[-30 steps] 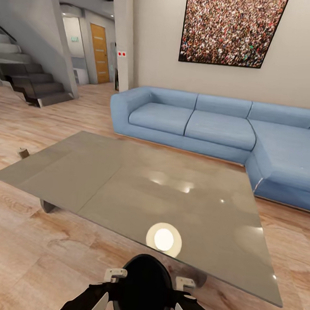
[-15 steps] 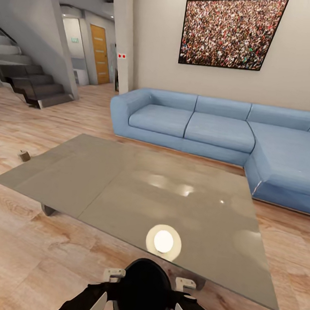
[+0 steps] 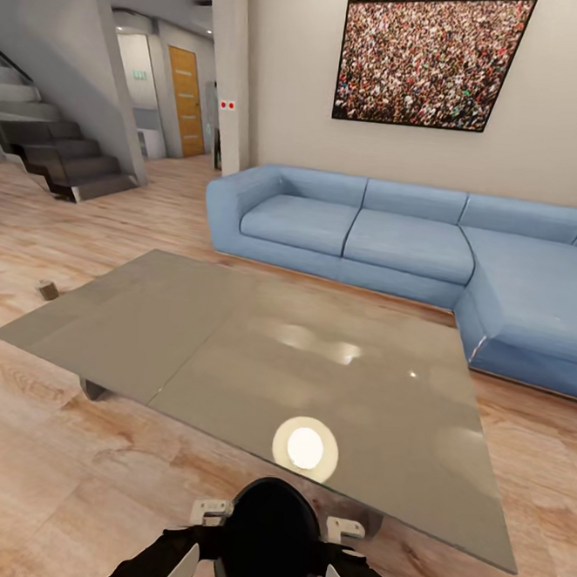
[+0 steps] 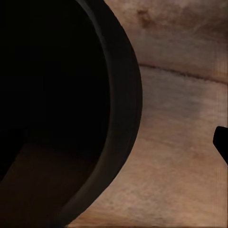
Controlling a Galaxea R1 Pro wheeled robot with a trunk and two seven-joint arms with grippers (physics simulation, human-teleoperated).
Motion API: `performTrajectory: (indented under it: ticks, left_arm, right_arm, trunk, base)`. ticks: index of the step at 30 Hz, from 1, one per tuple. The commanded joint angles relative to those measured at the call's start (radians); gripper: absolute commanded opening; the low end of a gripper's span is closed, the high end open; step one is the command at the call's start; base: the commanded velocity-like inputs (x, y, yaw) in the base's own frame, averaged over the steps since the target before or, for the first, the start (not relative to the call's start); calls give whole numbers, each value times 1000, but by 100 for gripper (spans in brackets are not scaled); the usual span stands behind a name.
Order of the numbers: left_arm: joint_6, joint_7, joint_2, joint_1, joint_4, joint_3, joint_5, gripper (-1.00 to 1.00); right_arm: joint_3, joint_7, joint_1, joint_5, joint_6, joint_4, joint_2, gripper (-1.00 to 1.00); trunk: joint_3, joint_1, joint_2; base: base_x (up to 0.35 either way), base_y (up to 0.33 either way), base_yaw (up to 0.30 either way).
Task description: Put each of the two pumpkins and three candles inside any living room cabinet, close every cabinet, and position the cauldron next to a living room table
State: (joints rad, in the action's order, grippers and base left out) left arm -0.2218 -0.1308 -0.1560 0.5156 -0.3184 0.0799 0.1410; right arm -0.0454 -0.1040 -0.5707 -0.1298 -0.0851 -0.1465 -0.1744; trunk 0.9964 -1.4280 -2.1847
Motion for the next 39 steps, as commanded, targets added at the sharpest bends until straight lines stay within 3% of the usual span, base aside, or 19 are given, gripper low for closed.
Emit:
performTrajectory:
  ticks: [1, 19, 23, 29, 39]
  left_arm:
    - [-5, -7, 1, 0, -2, 8, 10, 100]
    - [-5, -1, 0, 0, -2, 5, 13, 100]
    - [-8, -1, 1, 0, -2, -1, 29, 100]
    - [-8, -8, 2, 0, -2, -2, 90, 100]
    - [-8, -11, 3, 0, -2, -3, 104, 100]
  right_arm:
    - [-5, -5, 0, -10, -5, -2, 0, 100]
    - [-5, -5, 0, -10, -3, -2, 0, 100]
    - [-5, -5, 0, -10, -2, -2, 0, 100]
    - [-5, -5, 0, -10, -1, -2, 0, 100]
    - [-4, 5, 0, -10, 0, -2, 0, 100]
  trunk:
    - [1, 0, 0]
    - [1, 0, 0]
    - [-12, 16, 28]
    - [-31, 39, 70]
    - [-62, 77, 140]
  base:
    - [-118, 57, 0]
    - [-46, 21, 0]
    - [0, 0, 0]
    - [0, 0, 0]
    - [-9, 0, 0]
